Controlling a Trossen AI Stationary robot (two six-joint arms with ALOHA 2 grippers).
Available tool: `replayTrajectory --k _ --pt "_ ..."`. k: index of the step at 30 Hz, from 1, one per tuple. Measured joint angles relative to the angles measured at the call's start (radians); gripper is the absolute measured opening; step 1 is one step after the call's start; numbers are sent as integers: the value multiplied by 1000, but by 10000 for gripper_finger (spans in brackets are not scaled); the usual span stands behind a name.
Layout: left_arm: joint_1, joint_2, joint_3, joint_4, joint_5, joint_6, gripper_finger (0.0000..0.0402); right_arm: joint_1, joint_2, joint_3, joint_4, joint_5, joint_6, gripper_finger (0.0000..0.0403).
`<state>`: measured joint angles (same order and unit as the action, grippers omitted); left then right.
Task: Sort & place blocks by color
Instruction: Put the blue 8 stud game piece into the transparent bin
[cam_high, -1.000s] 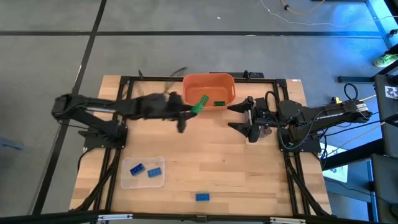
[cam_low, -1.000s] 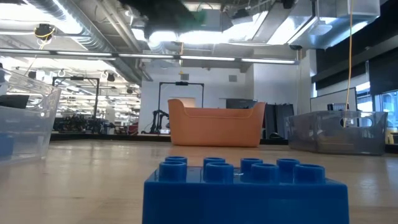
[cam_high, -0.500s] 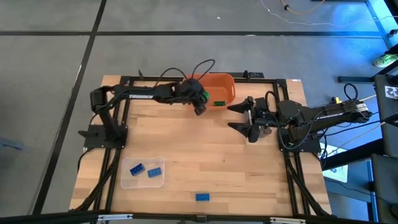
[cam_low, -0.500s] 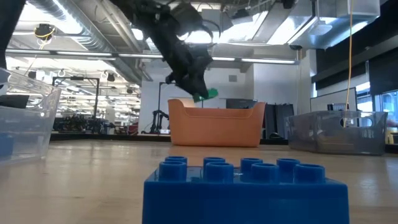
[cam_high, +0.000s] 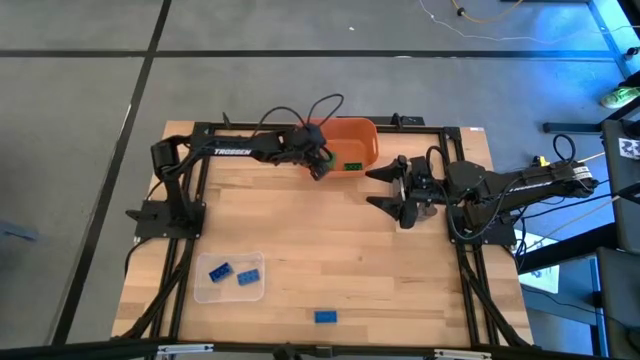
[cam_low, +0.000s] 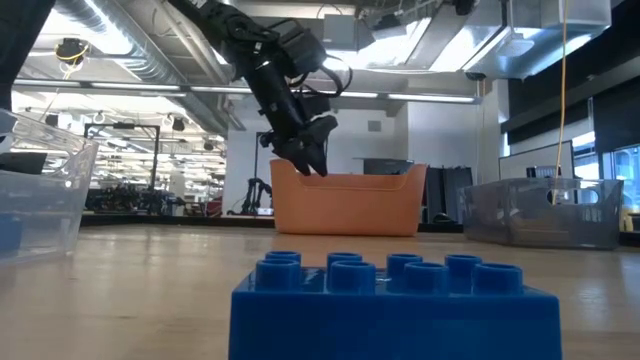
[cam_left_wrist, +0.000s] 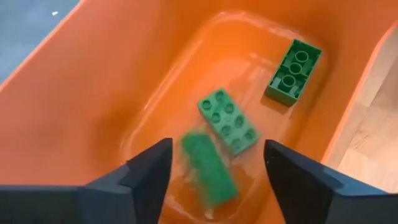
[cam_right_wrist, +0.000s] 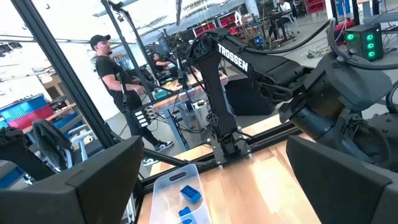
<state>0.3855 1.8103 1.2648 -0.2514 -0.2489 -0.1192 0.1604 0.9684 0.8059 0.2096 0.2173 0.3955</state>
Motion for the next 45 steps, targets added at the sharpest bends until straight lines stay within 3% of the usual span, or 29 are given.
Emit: replayTrajectory --k 5,9,16,19,25,31,35,39,45 --pt "4 -15 -1 -6 23 0 284 0 0 0 0 0 0 398" --pt "3 -92 -1 -2 72 -10 293 0 0 0 0 0 -4 398" --pt "-35 -334 -2 -1 271 -101 286 0 0 0 1 0 -9 398" --pt "-109 -442 -2 28 285 -100 285 0 0 0 -2 0 -8 398" --pt "-327 -626 -86 202 127 -46 285 0 0 0 -2 0 -8 398" --pt "-532 -748 -298 405 -95 -34 285 0 0 0 -2 0 -11 398" --pt "-620 -795 -442 542 -185 -36 285 0 0 0 -2 -1 -12 398" --pt "-647 -818 -539 613 -146 -38 285 0 0 0 -2 -1 -11 398" --pt "-647 -824 -558 646 -126 -82 285 0 0 0 -2 -1 -11 398"
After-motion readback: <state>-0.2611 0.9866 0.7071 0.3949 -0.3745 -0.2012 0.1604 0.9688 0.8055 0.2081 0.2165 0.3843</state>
